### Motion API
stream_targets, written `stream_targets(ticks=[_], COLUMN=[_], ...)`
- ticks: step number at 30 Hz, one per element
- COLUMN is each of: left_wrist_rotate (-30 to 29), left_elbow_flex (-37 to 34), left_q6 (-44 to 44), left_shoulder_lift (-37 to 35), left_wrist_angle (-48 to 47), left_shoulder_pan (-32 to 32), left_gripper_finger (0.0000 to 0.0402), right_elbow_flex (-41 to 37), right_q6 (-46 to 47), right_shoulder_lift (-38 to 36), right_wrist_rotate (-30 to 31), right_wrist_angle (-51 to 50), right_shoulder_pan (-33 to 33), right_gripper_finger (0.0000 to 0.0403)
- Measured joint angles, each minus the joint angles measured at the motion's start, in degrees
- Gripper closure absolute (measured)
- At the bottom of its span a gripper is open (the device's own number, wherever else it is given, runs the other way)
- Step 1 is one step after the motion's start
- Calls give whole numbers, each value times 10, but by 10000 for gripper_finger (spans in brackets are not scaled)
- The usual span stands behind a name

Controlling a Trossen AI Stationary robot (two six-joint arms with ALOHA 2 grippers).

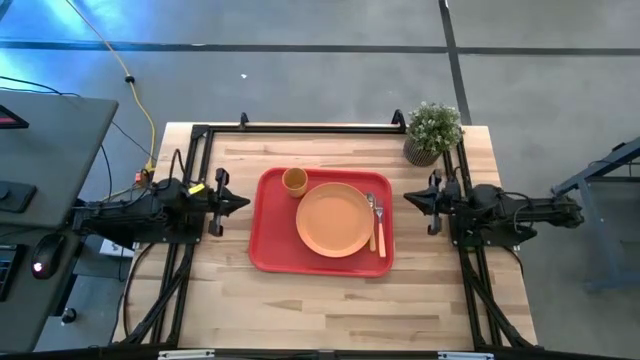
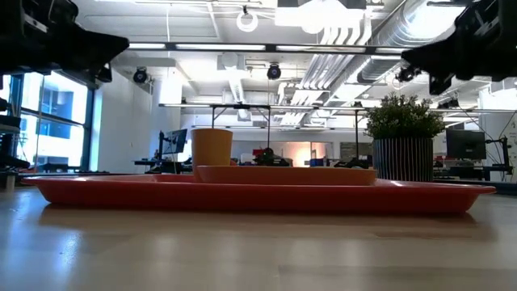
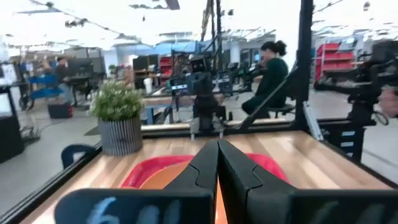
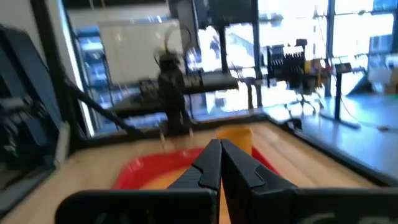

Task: Pick and place plate/cup/fork/spoon on tray
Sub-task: Return to Home Position

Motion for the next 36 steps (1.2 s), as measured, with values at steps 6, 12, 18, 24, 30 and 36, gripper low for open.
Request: stream_targets(ticks=[6,12,18,24,30,36], left_wrist_rotate=[11,22,-13,22,14,-45], left_elbow_flex=[0,0,0,0,0,0], left_q6=[35,52,29,19,0,12], left_shoulder_lift=[4,2,20,17,31,66], left_wrist_angle=[-1,-22,-60,-51,-60,-57], left_shoulder_pan=[3,28,52,52,41,7], left_gripper_finger=[401,402,401,401,401,401], right_elbow_flex=[-8,-11,-11,-11,-11,-12], right_q6=[5,28,55,90,90,90], right_shoulder_lift=[-18,-16,-16,-16,-15,-15], right_wrist_rotate=[-13,-2,-7,-14,-15,-15], right_wrist_angle=[7,-9,-24,-53,-54,-54], right_shoulder_pan=[-1,-1,-1,-1,-1,-1], right_gripper_finger=[403,403,402,402,402,402])
